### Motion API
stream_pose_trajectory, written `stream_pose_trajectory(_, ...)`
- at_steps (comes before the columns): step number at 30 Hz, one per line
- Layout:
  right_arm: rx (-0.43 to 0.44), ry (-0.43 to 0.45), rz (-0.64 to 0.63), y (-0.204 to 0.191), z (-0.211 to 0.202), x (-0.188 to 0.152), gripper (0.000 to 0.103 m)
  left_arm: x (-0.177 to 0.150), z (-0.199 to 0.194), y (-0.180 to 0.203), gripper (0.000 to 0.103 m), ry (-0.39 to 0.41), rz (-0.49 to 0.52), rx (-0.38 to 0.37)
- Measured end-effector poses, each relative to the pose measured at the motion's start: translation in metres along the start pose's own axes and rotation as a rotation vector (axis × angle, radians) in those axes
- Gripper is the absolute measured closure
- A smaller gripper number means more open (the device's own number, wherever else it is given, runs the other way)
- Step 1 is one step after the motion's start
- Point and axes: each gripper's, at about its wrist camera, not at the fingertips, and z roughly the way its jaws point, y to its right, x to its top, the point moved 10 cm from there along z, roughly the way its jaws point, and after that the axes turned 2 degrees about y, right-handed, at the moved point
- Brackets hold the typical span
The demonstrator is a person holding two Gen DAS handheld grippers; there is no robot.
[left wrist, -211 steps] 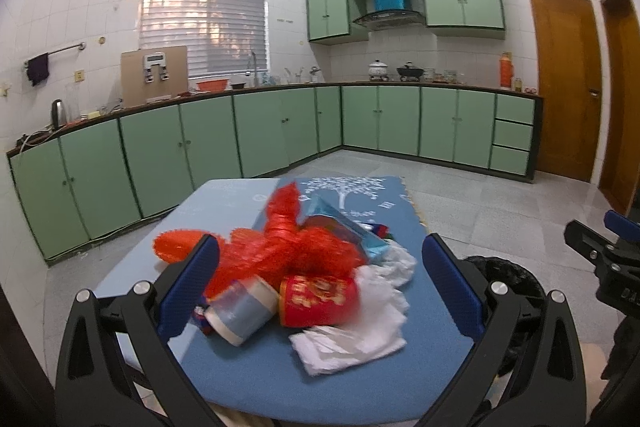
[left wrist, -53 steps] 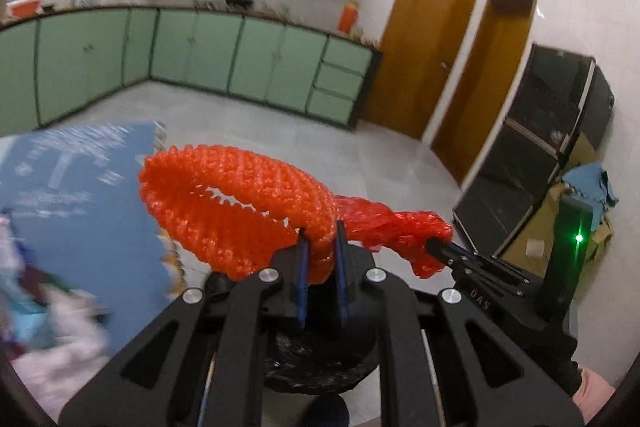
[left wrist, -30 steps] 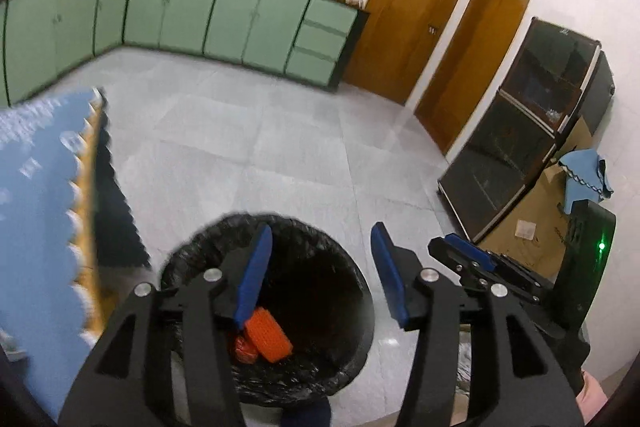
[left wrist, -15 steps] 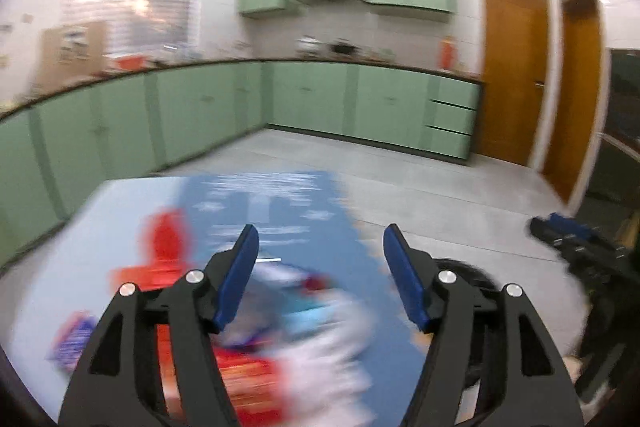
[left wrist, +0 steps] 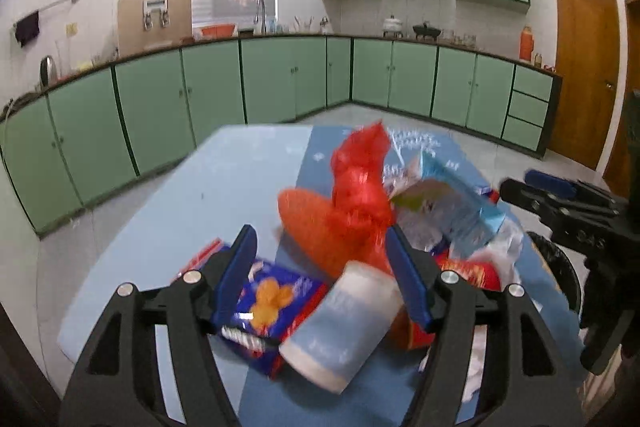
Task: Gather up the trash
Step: 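Return both tools to the table over the remaining trash, then grasp the white paper cup with the left tool while the right tool grasps the blue carton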
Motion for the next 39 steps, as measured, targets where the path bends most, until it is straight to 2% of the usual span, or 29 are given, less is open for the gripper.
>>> stream_pose_trajectory(7,0.003,-0.053,-0.015,-0.003,0.018,-0.017,0.043,-0.022,0.006,-0.011,0.029,-0.045,-0.012,-0.027)
stream_pose_trajectory(15,-0.006,-0.07,-0.02,-0.005,0.023,-0.02,0.045,-0.033,0.0,-0.004,0.027,-0.067,-0.039,-0.096)
stream_pose_trajectory(18,-0.008,-0.079,-0.02,-0.004,0.025,-0.021,0.05,-0.038,0.003,-0.002,0.026,-0.084,-0.041,-0.089)
stream_pose_trajectory(21,-0.01,-0.089,-0.028,-0.004,0.026,-0.023,0.053,-0.045,0.013,0.0,0.026,-0.135,-0.043,-0.092)
stream_pose_trajectory(24,0.001,-0.092,-0.029,-0.005,0.025,-0.024,0.06,-0.052,0.015,0.003,0.027,-0.162,-0.038,-0.104)
stream_pose_trajectory(25,0.005,-0.094,-0.029,-0.005,0.025,-0.024,0.065,-0.053,0.016,0.005,0.029,-0.172,-0.033,-0.103)
stream_pose_trajectory(26,0.012,-0.097,-0.029,-0.006,0.025,-0.024,0.069,-0.056,0.018,0.007,0.041,-0.186,-0.035,-0.111)
stream_pose_trajectory(29,0.034,-0.101,-0.03,-0.007,0.024,-0.025,0.077,-0.058,0.019,0.008,0.044,-0.193,-0.043,-0.105)
stream_pose_trajectory(34,0.037,-0.101,-0.024,-0.007,0.023,-0.024,0.076,-0.052,0.016,0.004,0.055,-0.171,-0.059,-0.084)
stream_pose_trajectory(36,0.036,-0.109,-0.026,-0.007,0.024,-0.026,0.075,-0.048,0.013,0.001,0.068,-0.153,-0.075,-0.077)
stream_pose_trajectory(39,0.035,-0.116,-0.034,-0.008,0.025,-0.028,0.08,-0.037,0.006,-0.008,0.07,-0.107,-0.096,-0.057)
